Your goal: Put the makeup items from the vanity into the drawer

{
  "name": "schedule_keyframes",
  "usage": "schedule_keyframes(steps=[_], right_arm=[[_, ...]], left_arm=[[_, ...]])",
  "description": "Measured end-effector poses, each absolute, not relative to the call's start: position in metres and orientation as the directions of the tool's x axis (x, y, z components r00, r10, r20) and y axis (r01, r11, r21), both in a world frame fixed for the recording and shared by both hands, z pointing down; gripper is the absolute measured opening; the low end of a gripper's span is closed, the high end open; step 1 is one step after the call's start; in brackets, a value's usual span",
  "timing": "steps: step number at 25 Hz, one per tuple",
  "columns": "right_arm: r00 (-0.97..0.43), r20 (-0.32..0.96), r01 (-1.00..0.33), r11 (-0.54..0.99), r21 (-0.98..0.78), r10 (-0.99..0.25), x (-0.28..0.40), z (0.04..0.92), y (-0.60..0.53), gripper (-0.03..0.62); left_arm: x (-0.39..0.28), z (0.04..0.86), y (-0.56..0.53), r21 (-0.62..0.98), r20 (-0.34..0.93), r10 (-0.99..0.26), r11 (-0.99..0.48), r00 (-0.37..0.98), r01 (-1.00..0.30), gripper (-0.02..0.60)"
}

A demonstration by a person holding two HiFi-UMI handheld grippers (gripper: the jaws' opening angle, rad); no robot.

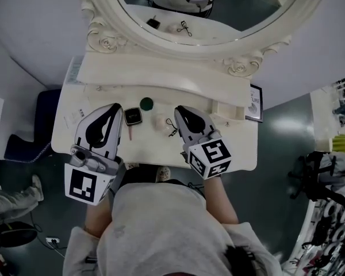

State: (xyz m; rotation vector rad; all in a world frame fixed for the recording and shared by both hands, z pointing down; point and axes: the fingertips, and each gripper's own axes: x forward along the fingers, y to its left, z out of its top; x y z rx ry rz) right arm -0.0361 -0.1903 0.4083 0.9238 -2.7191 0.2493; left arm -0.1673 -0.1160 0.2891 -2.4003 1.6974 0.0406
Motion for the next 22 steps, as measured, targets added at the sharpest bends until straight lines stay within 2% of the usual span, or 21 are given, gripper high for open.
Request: schedule_keyframes(steps=[19, 22], right_arm=[[-0.568, 0.621, -0.77, 0.615, -0.17, -0.541, -0.053, 0.54, -0.192, 0.037], [-0.531, 0.669, -0.79, 0.59, -0.169, -0.519, -0.051, 0.559, -0.188, 0.104]], left_arm=[[-0.213, 0.321, -0.167, -0.088, -0.115, -0.866, -0.479, 0.486, -0.874, 0.015], [-0.217, 0.325, -0.175, -0.081, -0.114, -0.856, -0.498, 0.504, -0.864, 0.015]])
